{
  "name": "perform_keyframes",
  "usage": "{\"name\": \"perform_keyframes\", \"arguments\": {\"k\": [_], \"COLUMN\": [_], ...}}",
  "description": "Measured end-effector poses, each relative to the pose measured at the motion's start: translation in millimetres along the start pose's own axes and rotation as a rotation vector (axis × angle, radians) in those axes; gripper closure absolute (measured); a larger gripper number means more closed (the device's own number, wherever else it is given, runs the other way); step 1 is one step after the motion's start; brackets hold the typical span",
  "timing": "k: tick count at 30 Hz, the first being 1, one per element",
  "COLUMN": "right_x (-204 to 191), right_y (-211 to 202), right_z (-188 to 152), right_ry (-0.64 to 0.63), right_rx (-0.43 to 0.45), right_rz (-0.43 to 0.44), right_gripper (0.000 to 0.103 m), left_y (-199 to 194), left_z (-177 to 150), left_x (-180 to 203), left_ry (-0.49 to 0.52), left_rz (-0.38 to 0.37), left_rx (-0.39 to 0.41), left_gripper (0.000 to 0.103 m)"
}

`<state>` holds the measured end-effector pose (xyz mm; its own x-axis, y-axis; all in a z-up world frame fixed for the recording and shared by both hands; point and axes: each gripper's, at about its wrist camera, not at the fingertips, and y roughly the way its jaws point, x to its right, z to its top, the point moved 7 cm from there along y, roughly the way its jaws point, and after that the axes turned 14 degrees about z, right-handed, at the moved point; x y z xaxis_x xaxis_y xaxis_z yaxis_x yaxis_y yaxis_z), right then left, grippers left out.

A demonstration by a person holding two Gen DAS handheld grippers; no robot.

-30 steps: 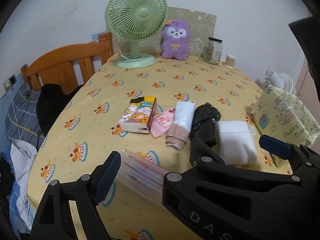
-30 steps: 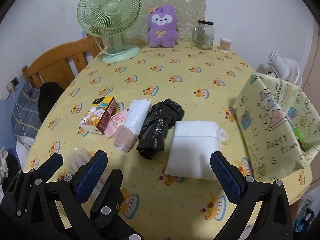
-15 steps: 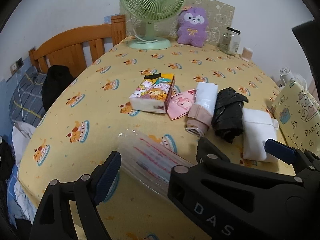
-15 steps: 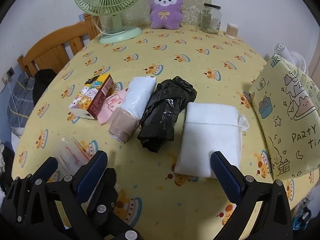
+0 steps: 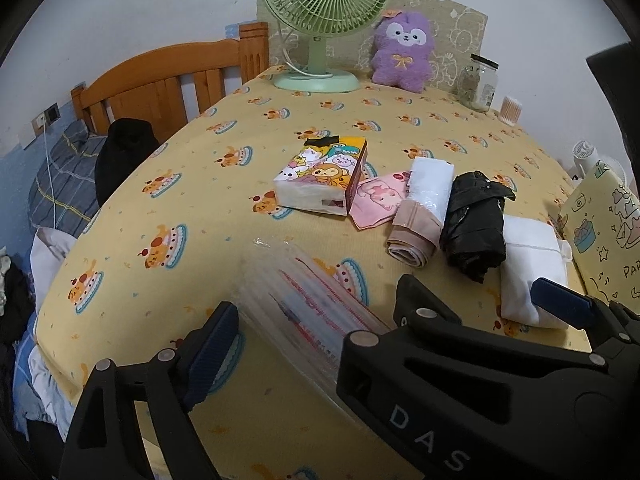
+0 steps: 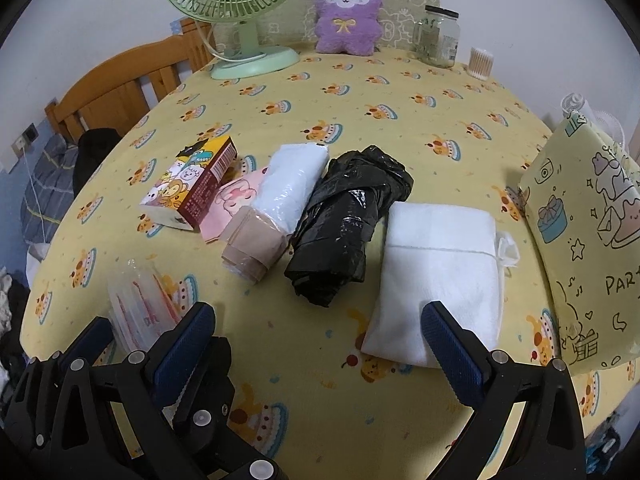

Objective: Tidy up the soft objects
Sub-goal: 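Grasp the clear striped plastic bag with the left tool while the right tool grasps the black bag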

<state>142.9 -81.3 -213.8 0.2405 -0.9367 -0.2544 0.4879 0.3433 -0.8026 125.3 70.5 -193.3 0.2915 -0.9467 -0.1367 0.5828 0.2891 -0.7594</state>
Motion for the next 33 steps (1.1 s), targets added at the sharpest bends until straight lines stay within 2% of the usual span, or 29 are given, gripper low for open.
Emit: {"name": "perform_keyframes", "arguments": {"k": [6, 9, 10, 12, 13, 15, 20, 26, 30, 31, 33], "right_x": [1.0, 4.3, 4.7, 6.8, 8.0, 11.8, 15.5, 15.0, 12.2, 11.4, 9.9], "right_y": [-0.6, -7.6, -9.8, -16.0, -16.3, -16.0, -14.6, -9.6, -0.8, 0.3, 2.9], "right_z": [2.6, 3.5, 5.1, 10.0, 11.3, 14.0, 22.1, 28.7, 32.1, 32.2, 31.5], "right_ry": [0.006, 0.009, 0.0, -0.042, -0.054, -0.054, -0.046, -0.04, -0.073, -0.077, -0.083], "right_rx": [-0.006, 0.029, 0.039, 0.076, 0.079, 0.09, 0.098, 0.082, 0.074, 0.079, 0.08], "right_rz": [0.018, 0.009, 0.014, -0.027, -0.046, -0.05, -0.023, 0.016, 0.013, 0.016, 0.042], "right_gripper": [0.002, 0.017, 0.033, 0.049, 0.049, 0.049, 0.049, 0.049, 0.051, 0.063, 0.074], "left_y": [-0.6, -2.5, -3.0, -0.3, 0.5, 1.2, 3.7, 6.1, 11.8, 12.1, 12.9], "left_z": [2.2, 4.3, 5.7, 10.2, 12.0, 14.5, 21.6, 25.4, 27.3, 27.2, 25.4], "left_x": [4.9, 11.8, 12.8, 16.4, 18.2, 21.6, 26.8, 27.7, 25.3, 24.5, 23.4], "left_ry": [0.014, 0.018, 0.016, 0.028, 0.035, 0.043, 0.043, 0.044, 0.053, 0.053, 0.058], "left_rz": [-0.033, -0.1, -0.098, -0.091, -0.089, -0.102, -0.134, -0.123, -0.071, -0.066, -0.038], "left_rx": [0.003, 0.004, 0.006, 0.016, 0.025, 0.03, 0.029, 0.016, 0.019, 0.023, 0.023], "left_gripper": [0.018, 0.019, 0.021, 0.03, 0.033, 0.048, 0.055, 0.053, 0.051, 0.049, 0.035]}}
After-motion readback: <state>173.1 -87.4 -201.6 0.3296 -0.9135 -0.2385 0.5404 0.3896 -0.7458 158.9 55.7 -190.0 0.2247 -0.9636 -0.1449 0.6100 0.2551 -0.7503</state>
